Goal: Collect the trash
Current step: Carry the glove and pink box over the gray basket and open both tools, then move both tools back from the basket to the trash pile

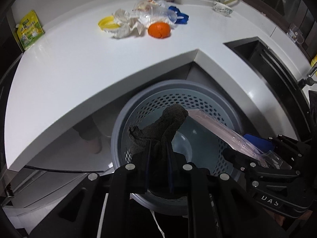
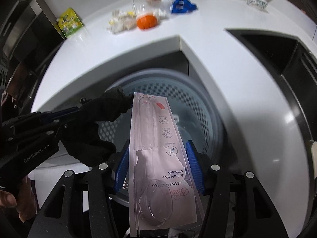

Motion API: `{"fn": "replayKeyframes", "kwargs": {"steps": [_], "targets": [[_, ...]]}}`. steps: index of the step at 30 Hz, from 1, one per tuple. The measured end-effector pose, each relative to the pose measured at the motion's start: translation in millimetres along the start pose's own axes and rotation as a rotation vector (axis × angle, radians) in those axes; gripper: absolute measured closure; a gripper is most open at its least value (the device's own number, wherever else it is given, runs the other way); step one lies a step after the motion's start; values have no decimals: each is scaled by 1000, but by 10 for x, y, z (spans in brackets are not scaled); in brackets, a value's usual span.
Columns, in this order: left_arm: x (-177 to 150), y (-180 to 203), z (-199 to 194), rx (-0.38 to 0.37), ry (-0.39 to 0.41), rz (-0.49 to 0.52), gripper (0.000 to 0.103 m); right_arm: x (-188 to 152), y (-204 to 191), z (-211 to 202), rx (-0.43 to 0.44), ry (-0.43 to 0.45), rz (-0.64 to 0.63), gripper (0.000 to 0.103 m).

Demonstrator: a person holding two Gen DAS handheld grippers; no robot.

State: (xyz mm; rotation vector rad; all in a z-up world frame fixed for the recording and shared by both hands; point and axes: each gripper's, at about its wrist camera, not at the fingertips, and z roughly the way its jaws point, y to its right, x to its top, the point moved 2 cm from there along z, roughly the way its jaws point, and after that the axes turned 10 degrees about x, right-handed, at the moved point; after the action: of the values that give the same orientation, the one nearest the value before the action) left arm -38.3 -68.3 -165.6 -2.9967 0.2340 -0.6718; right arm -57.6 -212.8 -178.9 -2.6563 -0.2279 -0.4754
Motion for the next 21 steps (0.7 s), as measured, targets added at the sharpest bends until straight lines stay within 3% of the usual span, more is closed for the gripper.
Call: {"fn": "replayKeyframes", "kwargs": {"steps": [4, 8, 13, 16, 21], "targets": [[-49, 15, 181, 8, -34, 1, 87, -17, 71, 165, -16, -47, 34, 50], [-67, -6, 258, 15, -49, -7, 79, -40, 100, 241, -27, -68, 44, 49], [-19, -73, 192, 36, -2, -10, 48, -40, 99, 232, -26, -73, 45, 49], [10, -107, 158, 45, 7, -14, 48, -21, 100, 203, -32, -64, 49, 43], [27, -160, 148, 50, 2, -28, 48, -8, 128, 165, -37, -58, 53, 43]]}}
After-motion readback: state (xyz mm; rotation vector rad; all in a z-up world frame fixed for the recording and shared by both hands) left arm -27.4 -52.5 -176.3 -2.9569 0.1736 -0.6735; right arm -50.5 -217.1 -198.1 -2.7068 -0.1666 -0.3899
